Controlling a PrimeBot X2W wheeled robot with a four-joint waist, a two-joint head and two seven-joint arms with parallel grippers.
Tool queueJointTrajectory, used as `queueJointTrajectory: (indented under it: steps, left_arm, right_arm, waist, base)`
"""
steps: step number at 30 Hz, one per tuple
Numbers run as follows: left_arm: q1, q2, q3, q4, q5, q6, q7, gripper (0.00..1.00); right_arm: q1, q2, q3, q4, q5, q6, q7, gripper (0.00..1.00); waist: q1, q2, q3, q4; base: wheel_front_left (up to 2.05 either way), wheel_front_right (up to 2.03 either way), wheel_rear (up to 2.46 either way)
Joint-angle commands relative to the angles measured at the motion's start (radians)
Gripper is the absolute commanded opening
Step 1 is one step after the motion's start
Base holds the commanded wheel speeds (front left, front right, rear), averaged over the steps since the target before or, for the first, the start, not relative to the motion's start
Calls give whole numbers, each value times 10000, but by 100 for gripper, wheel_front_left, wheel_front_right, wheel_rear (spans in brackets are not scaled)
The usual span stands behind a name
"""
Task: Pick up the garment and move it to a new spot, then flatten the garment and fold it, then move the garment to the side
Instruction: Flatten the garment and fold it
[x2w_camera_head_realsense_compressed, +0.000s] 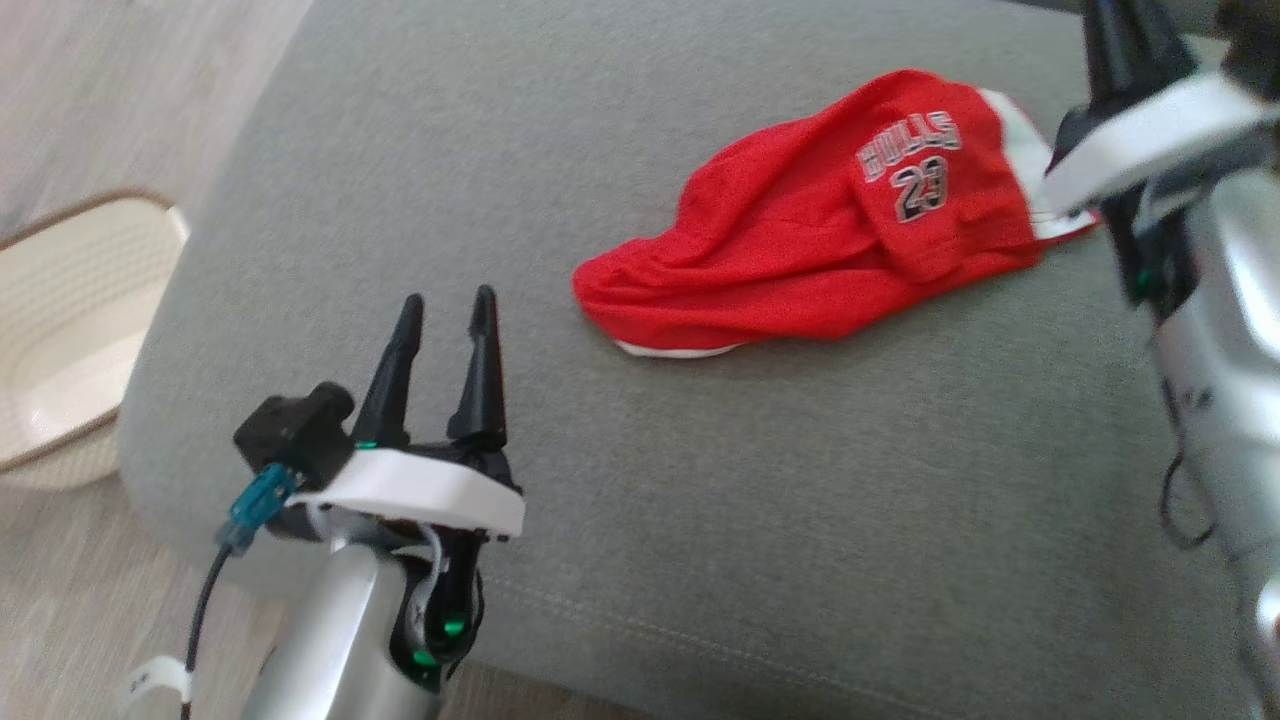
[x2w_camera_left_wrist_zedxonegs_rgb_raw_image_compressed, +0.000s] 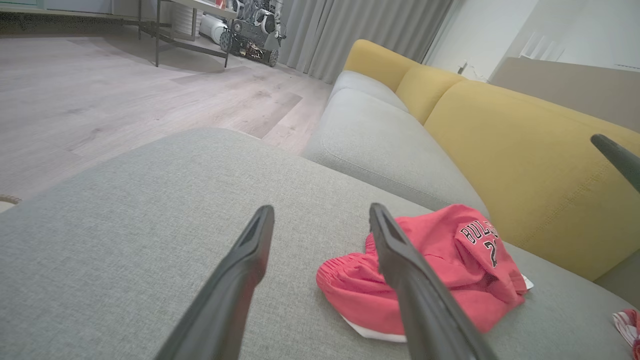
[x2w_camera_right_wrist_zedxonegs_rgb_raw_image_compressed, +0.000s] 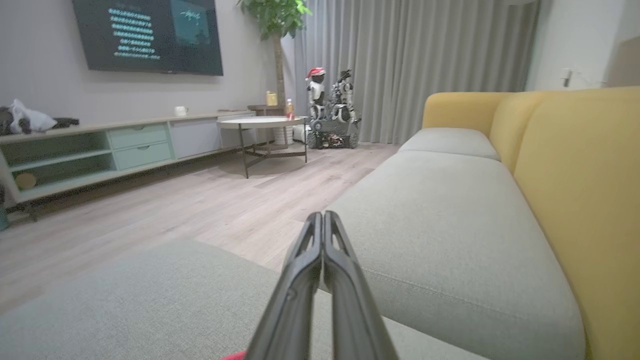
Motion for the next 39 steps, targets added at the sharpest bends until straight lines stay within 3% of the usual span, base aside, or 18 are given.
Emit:
queueJointTrajectory:
  steps: [1, 12, 18, 19, 20, 30, 39]
  left_arm:
    - [-89, 91, 424, -379, 107, -24, -76, 100]
    - [626, 91, 1273, -685, 521, -395, -76, 100]
    - [866, 91, 1530, -702, 897, -663, -76, 100]
    - [910, 91, 1567, -675, 901, -671, -76, 100]
    - [939, 91, 1587, -647, 921, -689, -76, 100]
    - [734, 91, 1402, -739, 864, -772, -76, 100]
    - [226, 91, 859, -775, 731, -776, -76, 100]
  right_arm:
    - [432, 207, -71, -399, -8, -9, -135, 0]
    - [4918, 1704, -2229, -3716, -1499, -9, -368, 0]
    - [6789, 2284, -2637, -4961, -2273, -9, 57, 0]
    - [6968, 2331, -2664, -5078, -2388, -9, 94, 46]
    - [7107, 2377, -2670, -5162, -2429, -9, 156, 100]
    - [7012, 2522, -2703, -5749, -2508, -9, 641, 100]
    - [4714, 1936, -2828, -4618, -1419, -9, 2395, 100]
  waist:
    - [0, 0, -339, -370]
    - [0, 0, -1193, -2000]
    - [0, 0, -1283, -2607]
    - [0, 0, -1271, -2675]
    - [0, 0, -1263, -2733]
    - [0, 0, -941, -2614]
    - [0, 0, 331, -1736]
  base:
    - [0, 0, 0]
    - [0, 0, 0]
    - [0, 0, 0]
    - [0, 0, 0]
    - [0, 0, 0]
    - [0, 0, 0]
    - [0, 0, 0]
